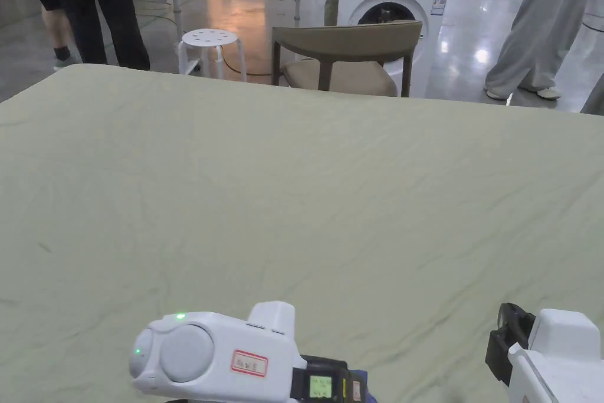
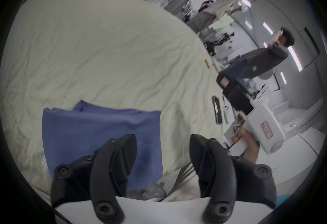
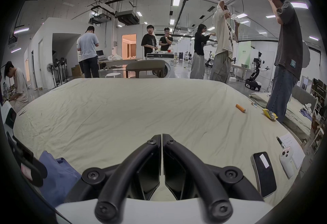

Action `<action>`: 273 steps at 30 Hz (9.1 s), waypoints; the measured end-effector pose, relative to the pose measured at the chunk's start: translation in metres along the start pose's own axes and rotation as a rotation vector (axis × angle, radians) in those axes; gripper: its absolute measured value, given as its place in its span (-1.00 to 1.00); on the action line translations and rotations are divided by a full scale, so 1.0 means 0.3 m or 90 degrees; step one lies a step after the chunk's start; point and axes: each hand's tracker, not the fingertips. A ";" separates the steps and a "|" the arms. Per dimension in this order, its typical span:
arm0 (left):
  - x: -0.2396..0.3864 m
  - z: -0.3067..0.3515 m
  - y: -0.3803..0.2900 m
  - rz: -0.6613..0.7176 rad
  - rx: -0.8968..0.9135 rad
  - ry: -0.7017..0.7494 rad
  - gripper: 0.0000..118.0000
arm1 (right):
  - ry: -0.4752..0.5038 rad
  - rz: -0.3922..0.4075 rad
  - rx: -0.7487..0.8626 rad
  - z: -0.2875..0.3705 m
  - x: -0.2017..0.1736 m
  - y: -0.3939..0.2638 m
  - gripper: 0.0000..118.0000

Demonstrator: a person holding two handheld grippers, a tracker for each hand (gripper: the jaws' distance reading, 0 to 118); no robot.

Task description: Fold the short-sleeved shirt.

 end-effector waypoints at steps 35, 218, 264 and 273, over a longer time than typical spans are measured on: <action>-0.035 0.233 0.060 -0.337 0.562 0.363 -0.97 | -0.012 -0.016 0.189 0.063 -0.096 0.168 -1.00; -0.083 0.180 0.158 -0.295 0.634 0.451 0.52 | -0.029 -0.013 0.155 -0.088 -0.221 0.175 0.41; -0.112 0.205 0.195 -0.278 0.638 0.455 0.85 | -0.054 -0.105 0.021 -0.157 -0.219 0.274 0.62; -0.111 0.200 0.186 -0.292 0.638 0.459 0.85 | -0.066 -0.092 0.022 -0.161 -0.221 0.277 0.62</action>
